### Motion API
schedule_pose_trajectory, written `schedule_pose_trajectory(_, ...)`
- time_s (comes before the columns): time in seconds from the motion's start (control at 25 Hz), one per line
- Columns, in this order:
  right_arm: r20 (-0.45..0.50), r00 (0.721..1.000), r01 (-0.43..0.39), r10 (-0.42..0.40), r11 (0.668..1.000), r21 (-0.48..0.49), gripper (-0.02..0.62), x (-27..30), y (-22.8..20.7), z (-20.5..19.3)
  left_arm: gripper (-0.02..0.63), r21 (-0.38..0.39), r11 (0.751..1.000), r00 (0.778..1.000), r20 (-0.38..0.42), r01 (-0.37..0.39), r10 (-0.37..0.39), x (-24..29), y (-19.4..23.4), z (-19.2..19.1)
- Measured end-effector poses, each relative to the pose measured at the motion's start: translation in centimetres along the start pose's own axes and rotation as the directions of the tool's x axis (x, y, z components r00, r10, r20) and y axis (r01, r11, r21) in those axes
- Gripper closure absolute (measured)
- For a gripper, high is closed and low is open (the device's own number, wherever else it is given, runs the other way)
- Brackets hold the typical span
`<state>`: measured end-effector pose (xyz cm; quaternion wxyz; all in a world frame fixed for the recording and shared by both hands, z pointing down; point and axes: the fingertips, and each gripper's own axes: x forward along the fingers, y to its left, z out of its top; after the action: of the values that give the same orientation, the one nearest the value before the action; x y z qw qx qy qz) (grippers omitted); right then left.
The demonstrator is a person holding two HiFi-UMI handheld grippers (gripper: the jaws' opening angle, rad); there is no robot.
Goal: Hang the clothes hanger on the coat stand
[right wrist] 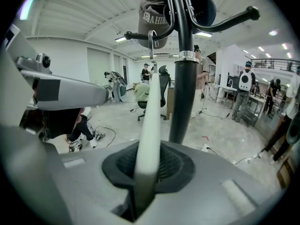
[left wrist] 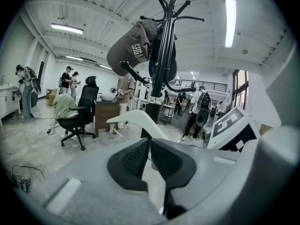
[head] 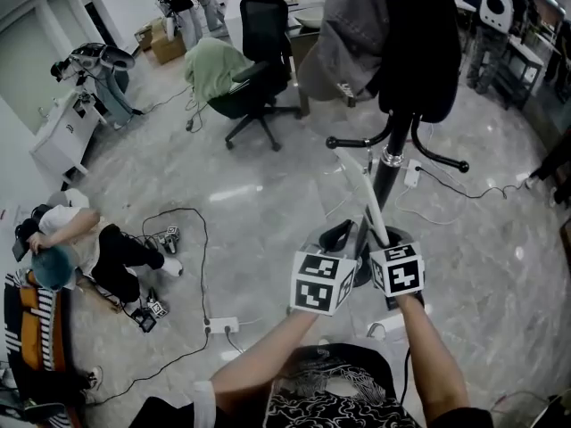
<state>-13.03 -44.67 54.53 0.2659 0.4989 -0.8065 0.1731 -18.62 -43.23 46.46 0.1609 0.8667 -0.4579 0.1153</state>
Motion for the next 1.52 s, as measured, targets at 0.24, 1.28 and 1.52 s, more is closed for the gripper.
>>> schedule_pose_trajectory(0.24, -0.002, 1.0, -0.016, 0.016, 1.0, 0.011, 0.537, -0.1, 0.2, -0.5, 0.598, -0.011, 1.0, 1.0, -0.004, -0.001, 0.001, -0.3, -0.3, -0.9)
schedule_pose_trajectory(1.28, 0.096, 0.995, 0.022, -0.027, 0.999, 0.049, 0.446, -4.5, 1.1, 0.0, 0.598, -0.057, 0.998, 1.0, -0.017, -0.007, 0.006, -2.5, -2.6, -4.2)
schedule_pose_trajectory(1.52, 0.127, 0.991, 0.032, -0.041, 0.997, 0.072, 0.446, -6.4, 1.6, 0.8, 0.598, -0.042, 0.999, 1.0, -0.012, 0.026, -0.026, -3.0, -3.7, -3.7)
